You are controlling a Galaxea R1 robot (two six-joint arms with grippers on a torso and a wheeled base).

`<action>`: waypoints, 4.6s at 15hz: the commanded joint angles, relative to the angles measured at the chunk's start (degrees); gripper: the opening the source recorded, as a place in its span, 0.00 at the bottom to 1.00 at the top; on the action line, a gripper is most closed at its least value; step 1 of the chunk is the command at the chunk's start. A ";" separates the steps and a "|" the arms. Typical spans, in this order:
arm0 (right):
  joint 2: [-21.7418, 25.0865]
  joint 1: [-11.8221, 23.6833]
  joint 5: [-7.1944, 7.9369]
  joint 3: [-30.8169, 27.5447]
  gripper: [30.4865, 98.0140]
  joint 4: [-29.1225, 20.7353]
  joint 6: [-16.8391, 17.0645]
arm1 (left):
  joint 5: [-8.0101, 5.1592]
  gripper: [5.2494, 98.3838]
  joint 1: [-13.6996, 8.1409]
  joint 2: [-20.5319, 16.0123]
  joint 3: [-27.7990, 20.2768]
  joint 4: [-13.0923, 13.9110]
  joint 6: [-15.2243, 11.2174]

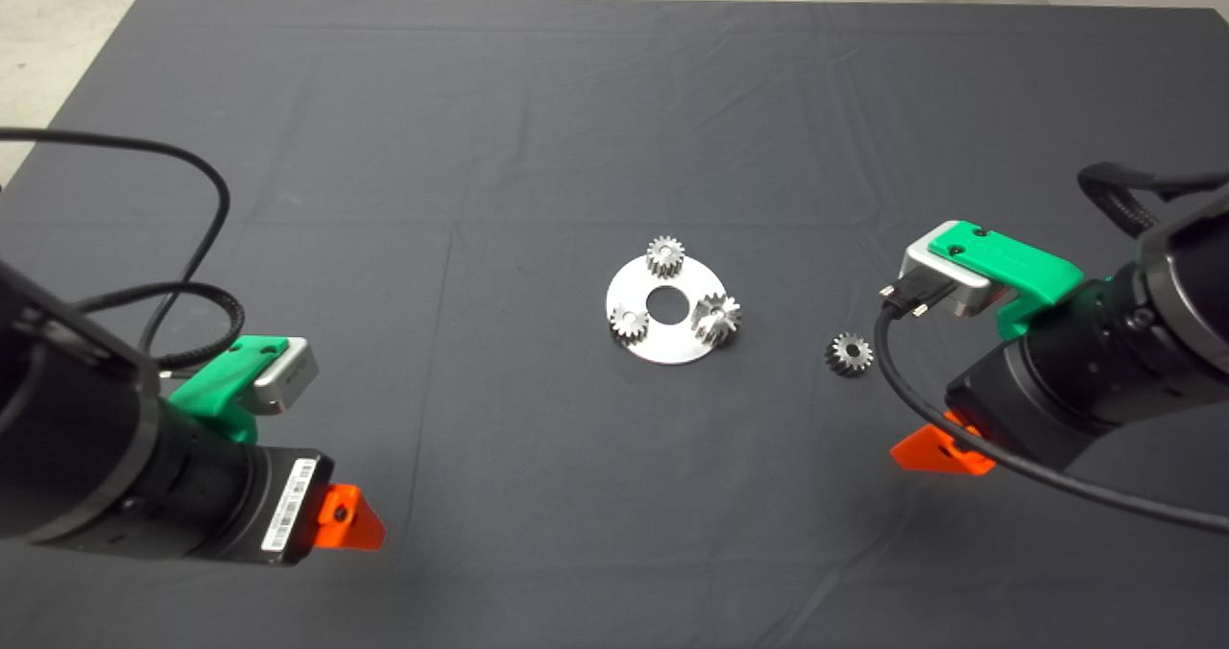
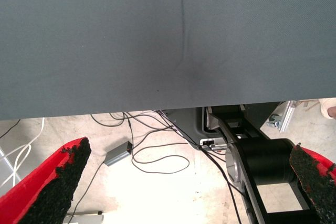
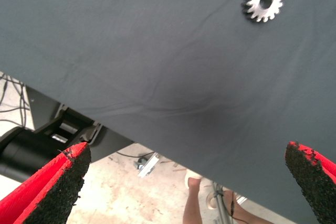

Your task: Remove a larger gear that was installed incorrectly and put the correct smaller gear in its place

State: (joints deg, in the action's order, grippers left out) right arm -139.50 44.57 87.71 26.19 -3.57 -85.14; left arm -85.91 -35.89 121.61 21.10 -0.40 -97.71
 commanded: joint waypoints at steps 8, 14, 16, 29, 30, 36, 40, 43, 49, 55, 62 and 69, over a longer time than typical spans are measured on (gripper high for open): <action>0.49 0.00 6.68 -5.55 1.00 0.85 -10.41 | 1.09 0.99 -0.59 1.86 -0.90 0.75 -0.11; 1.54 0.00 6.68 -5.55 1.00 0.85 -10.48 | 0.92 0.99 -0.68 1.92 -0.99 0.75 -0.03; 1.85 0.00 6.72 -5.51 1.00 0.85 -10.48 | 0.92 0.99 -0.68 1.84 -0.95 0.75 -0.03; 1.70 -5.60 6.86 6.67 1.00 2.86 5.19 | 0.74 0.99 -0.68 1.77 -0.90 0.75 -0.20; 1.29 -6.68 6.86 9.72 1.00 4.61 7.70 | 0.74 0.99 -0.68 1.92 -0.90 0.75 -0.20; -9.80 -16.18 6.86 27.26 1.00 10.43 24.16 | 0.74 0.99 -0.68 2.01 -0.81 0.75 -0.20; -16.79 -18.36 6.77 36.65 1.00 13.15 29.79 | 0.65 0.99 -0.68 2.01 -0.81 0.68 -0.20; -19.09 -19.69 6.86 43.19 1.00 13.75 35.60 | 0.64 0.99 -0.68 2.01 -0.81 0.67 -0.11; -19.30 -21.36 6.86 45.78 1.00 19.60 40.85 | 0.48 0.99 -0.68 2.10 -0.81 0.67 -0.03; -19.20 -23.02 6.86 46.13 1.00 22.91 41.29 | 0.57 0.99 -0.68 2.01 -0.81 0.75 -0.03; -19.28 -24.00 6.77 49.29 1.00 25.63 41.24 | 0.52 0.99 -0.68 1.92 -0.81 0.75 -0.11; -19.28 -24.17 6.76 49.91 1.00 25.72 41.11 | 0.48 0.99 -0.68 1.92 -0.82 0.75 -0.11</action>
State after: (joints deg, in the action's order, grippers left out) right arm -158.45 19.51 87.63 75.72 19.74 -44.31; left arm -85.09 -35.89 123.67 21.08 -0.41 -97.74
